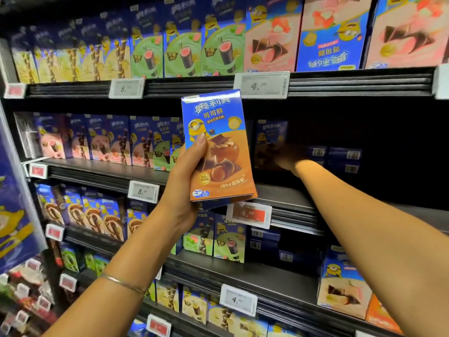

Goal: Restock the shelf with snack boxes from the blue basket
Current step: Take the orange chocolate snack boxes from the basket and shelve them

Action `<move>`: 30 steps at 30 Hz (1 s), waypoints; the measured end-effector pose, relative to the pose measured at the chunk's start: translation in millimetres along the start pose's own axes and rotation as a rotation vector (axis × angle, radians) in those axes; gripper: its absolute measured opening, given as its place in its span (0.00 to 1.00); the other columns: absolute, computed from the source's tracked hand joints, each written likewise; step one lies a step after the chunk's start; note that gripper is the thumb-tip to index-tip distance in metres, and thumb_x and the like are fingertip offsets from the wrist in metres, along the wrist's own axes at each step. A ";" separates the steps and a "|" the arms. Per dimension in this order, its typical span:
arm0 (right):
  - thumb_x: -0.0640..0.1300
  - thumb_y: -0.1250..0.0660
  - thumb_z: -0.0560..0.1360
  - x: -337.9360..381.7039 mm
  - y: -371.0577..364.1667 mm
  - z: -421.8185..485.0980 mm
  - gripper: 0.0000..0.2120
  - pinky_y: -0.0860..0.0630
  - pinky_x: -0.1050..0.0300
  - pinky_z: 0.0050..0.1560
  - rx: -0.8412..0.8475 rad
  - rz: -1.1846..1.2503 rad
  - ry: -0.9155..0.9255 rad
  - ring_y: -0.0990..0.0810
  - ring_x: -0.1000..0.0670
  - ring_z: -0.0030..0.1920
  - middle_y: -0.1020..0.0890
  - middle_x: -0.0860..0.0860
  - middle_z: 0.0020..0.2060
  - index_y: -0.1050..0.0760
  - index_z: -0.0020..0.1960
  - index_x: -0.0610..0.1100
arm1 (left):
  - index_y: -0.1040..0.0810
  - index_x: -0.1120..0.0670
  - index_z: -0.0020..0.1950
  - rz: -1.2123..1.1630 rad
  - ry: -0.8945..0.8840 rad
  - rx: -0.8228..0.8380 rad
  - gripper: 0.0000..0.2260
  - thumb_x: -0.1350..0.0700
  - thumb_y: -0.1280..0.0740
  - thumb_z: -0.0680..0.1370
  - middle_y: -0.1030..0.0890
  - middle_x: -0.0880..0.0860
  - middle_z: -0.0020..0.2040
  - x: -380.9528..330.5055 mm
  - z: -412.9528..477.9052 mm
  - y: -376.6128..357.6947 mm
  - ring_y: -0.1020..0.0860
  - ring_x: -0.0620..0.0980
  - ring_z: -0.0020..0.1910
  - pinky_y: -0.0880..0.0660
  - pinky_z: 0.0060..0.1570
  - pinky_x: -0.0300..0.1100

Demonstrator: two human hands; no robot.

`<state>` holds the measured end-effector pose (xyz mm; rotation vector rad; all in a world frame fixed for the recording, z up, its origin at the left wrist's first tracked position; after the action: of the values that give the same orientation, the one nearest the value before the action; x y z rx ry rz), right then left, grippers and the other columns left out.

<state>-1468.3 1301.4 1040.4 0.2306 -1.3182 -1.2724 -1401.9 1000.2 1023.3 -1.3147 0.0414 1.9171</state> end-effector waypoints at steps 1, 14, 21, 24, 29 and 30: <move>0.55 0.36 0.82 3.0 4.8 -7.1 0.23 0.26 0.44 0.66 0.001 0.053 -0.026 0.21 0.39 0.63 0.22 0.39 0.65 0.26 0.70 0.41 | 0.10 0.45 0.51 -0.004 -0.002 0.005 0.12 0.44 0.33 0.80 0.11 0.52 0.54 0.3 0.3 0.2 0.12 0.51 0.50 0.15 0.47 0.47; 0.62 0.30 0.75 98.2 40.4 -225.7 0.20 0.17 0.54 0.52 0.045 0.671 0.300 0.15 0.55 0.52 0.15 0.54 0.53 0.21 0.59 0.50 | 0.31 0.59 0.77 -0.031 -0.078 -0.048 0.32 0.45 0.29 0.78 0.17 0.61 0.66 -0.6 -10.3 -17.1 0.14 0.58 0.57 0.15 0.50 0.52; 0.53 0.24 0.74 103.9 36.4 -243.3 0.15 0.17 0.51 0.51 -0.058 0.714 0.252 0.14 0.54 0.48 0.14 0.52 0.49 0.20 0.56 0.47 | 0.21 0.49 0.72 0.078 0.005 -0.051 0.40 0.23 0.52 0.77 0.14 0.58 0.62 -3.5 -17.9 -5.8 0.14 0.61 0.59 0.18 0.60 0.62; 0.50 0.24 0.74 102.4 32.6 -244.9 0.17 0.16 0.52 0.49 0.011 0.759 0.217 0.13 0.50 0.47 0.14 0.48 0.49 0.23 0.58 0.44 | 0.23 0.51 0.73 0.116 0.012 -0.115 0.39 0.25 0.41 0.73 0.14 0.57 0.63 -1.7 -18.6 7.6 0.15 0.62 0.60 0.20 0.63 0.65; 0.41 0.27 0.76 86.2 34.3 -236.7 0.13 0.21 0.64 0.36 0.160 0.896 0.146 0.12 0.50 0.41 0.12 0.47 0.43 0.23 0.58 0.40 | 0.21 0.54 0.65 0.159 -0.024 -0.206 0.28 0.35 0.32 0.75 0.12 0.54 0.56 4.5 -20.3 30.5 0.12 0.54 0.48 0.15 0.41 0.48; 0.40 0.27 0.75 79.2 37.7 -231.5 0.10 0.21 0.62 0.38 0.142 0.897 0.143 0.13 0.50 0.41 0.12 0.47 0.42 0.22 0.56 0.41 | 0.21 0.53 0.61 0.174 -0.030 -0.221 0.24 0.36 0.31 0.75 0.11 0.53 0.53 5.6 -21.0 33.6 0.12 0.51 0.45 0.16 0.37 0.45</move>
<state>-1283.2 1137.0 1037.4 -0.1662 -1.1740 -0.3961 -1407.3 971.4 996.1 -1.4674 -0.0757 2.1376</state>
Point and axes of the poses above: each hand's wrist, its own z-axis towards the middle knuckle, its own y-axis out of the back of the hand, x = y × z, the point moved 5 cm from there along z, towards the middle knuckle
